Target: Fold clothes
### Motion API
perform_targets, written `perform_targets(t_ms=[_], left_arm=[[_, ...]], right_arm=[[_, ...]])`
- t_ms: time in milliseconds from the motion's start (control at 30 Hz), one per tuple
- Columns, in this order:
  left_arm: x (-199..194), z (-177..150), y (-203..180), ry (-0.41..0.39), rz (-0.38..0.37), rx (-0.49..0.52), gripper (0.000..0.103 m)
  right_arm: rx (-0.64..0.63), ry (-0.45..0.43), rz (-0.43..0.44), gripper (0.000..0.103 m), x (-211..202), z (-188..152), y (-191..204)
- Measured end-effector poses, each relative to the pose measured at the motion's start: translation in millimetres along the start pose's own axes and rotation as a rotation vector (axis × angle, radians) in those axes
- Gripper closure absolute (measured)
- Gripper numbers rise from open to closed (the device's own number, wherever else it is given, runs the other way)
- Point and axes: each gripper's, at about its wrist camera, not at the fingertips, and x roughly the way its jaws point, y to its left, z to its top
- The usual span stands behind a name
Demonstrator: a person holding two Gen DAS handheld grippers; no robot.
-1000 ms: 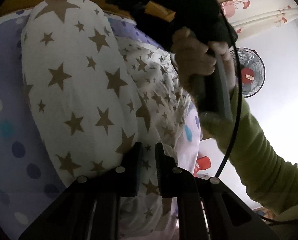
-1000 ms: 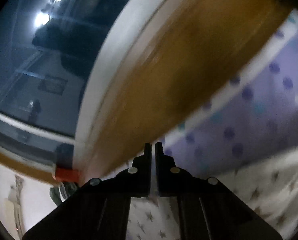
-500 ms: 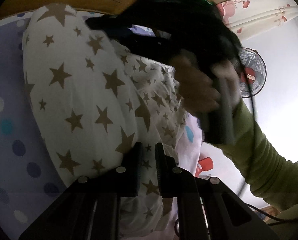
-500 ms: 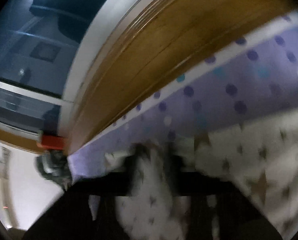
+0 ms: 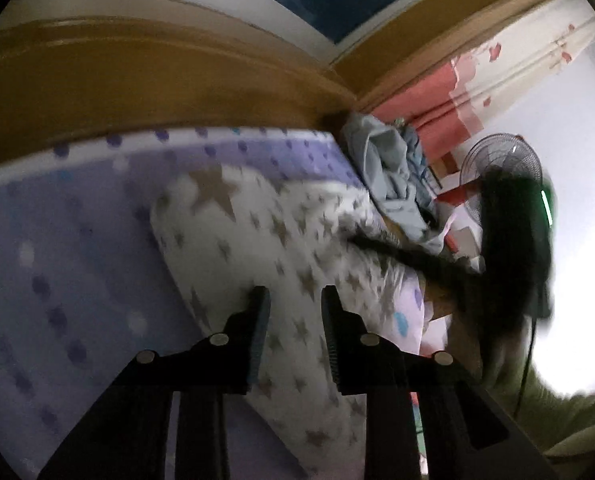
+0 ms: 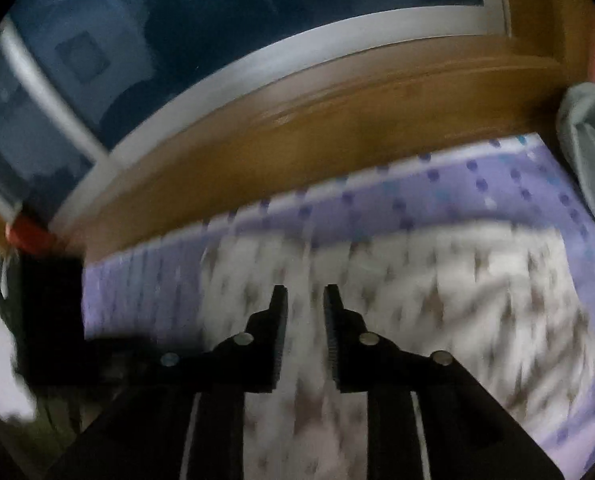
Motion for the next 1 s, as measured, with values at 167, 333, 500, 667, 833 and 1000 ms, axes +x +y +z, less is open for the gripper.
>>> perform_targets(t_ms=[167,333,500,667,833,1000], left_arm=[[45.6,32.5,1.5,0.043,-0.001,0.056,0.076],[55.3,35.9,11.7,0.070,-0.007,0.059,0.079],[36.7,38.5,10.3,0.039,0.020,0.046,0.078],[-6.8,32.4,22.4,-0.041,0.142,-0.008,0.058],[-27.8,10.9,46.5,-0.042,0.090,-0.141,0.052],[-12.1,-6.9,52.8,0.017,0.059,-0.184,0.046]], right_arm=[[-0.063,-0.047,-0.120,0.083,-12.1,-62.6,25.3],[-0.013,-0.020,-0.142,0.083,-17.2,-99.0,14.2],[0.026,-0.003,-0.159,0.083,-29.6,-117.2,6.5],[-0.024,-0.001,-0.267,0.082,-42.4,-122.2,19.1],[-0.083,-0.104,-0.323,0.039,-60.1,-121.6,49.2],[-0.196,-0.127,-0.357,0.038,-47.5,-117.8,87.1]])
